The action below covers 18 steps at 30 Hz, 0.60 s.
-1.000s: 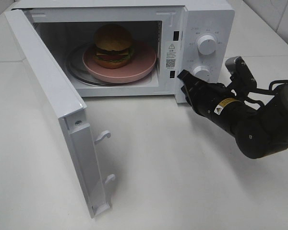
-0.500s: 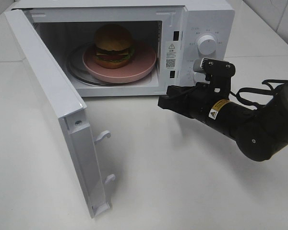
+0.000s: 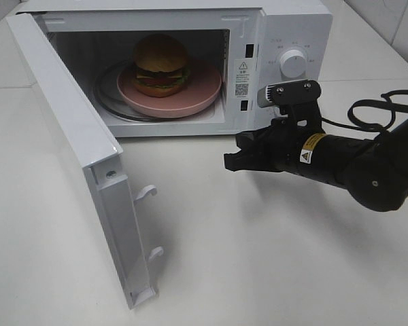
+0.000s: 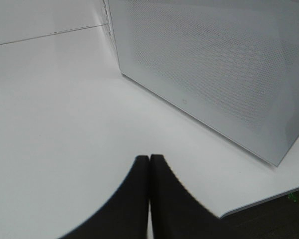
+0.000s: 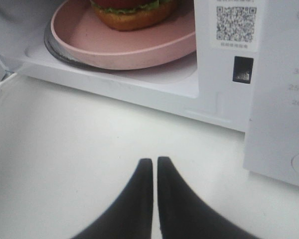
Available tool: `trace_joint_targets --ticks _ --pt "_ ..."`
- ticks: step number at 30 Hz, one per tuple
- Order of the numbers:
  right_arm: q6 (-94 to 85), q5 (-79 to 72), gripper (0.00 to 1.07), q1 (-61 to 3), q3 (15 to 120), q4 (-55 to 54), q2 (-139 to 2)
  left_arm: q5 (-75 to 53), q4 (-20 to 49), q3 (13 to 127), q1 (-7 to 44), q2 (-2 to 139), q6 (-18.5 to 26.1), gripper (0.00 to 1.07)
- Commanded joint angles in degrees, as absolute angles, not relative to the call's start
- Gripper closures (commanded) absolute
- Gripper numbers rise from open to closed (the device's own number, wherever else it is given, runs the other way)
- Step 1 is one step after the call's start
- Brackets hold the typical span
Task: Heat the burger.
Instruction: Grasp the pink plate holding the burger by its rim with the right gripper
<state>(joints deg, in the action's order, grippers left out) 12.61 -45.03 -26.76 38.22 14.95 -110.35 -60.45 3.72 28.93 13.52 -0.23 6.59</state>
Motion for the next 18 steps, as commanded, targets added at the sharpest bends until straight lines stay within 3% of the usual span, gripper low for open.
trace_joint_targets --ticks 1,9,18 --pt "11.97 -36.33 1.03 -26.59 38.62 19.88 -106.57 -59.70 3.90 28.82 13.29 -1.49 6.42 1.06" --pt "20.80 -15.13 1.03 -26.59 41.20 30.02 -100.44 -59.70 3.90 28.82 13.29 -1.49 6.42 1.06" --pt "23.26 -1.32 1.03 -26.81 43.77 29.97 -97.63 -59.70 3.90 28.82 13.29 -1.49 6.42 1.06"
